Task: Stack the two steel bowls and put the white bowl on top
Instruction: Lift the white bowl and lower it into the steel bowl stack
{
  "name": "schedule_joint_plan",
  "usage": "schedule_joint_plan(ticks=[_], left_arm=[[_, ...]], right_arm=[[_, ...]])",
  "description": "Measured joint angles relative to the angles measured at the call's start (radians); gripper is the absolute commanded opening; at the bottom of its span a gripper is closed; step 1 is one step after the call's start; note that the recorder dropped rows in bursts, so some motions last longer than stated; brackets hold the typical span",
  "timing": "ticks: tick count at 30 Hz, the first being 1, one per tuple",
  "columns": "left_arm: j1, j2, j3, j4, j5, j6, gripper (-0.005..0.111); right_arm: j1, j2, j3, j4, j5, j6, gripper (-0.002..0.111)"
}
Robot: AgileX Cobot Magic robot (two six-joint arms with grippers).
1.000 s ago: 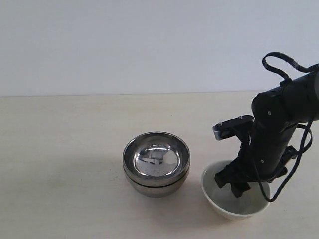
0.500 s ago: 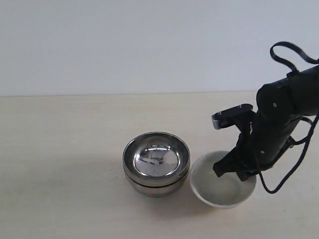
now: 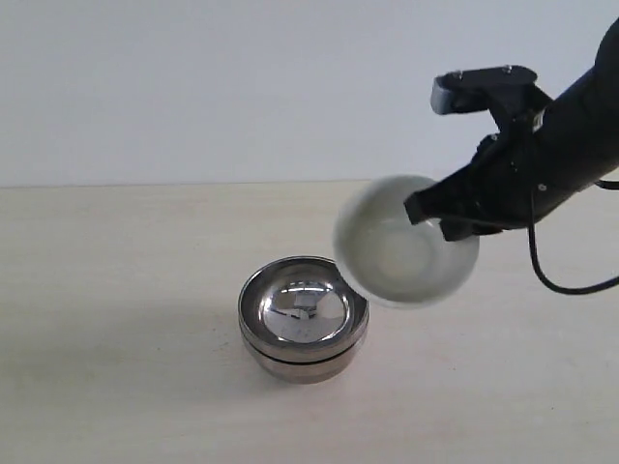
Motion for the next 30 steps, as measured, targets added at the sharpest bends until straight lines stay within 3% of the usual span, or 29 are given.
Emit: schedule_joint_plan(ticks=[3, 7, 19, 30], left_arm=[[0.000, 0.000, 0.000, 0.000, 0.000, 0.000, 0.004], [0.000, 0.000, 0.000, 0.000, 0.000, 0.000, 0.004], [0.000, 0.000, 0.000, 0.000, 0.000, 0.000, 0.004], [0.000, 0.000, 0.000, 0.000, 0.000, 0.000, 0.004]], right_arm=[[0.002, -0.006, -0.038, 0.303, 0.015, -0.189, 0.000], [0.024, 0.025, -0.040, 0.465, 0.013, -0.283, 0.000], [0.098, 0.248, -0.104, 0.526, -0.048, -0.303, 0.000], [0.100, 0.351, -0.129, 0.531, -0.093, -0.280, 0.000]])
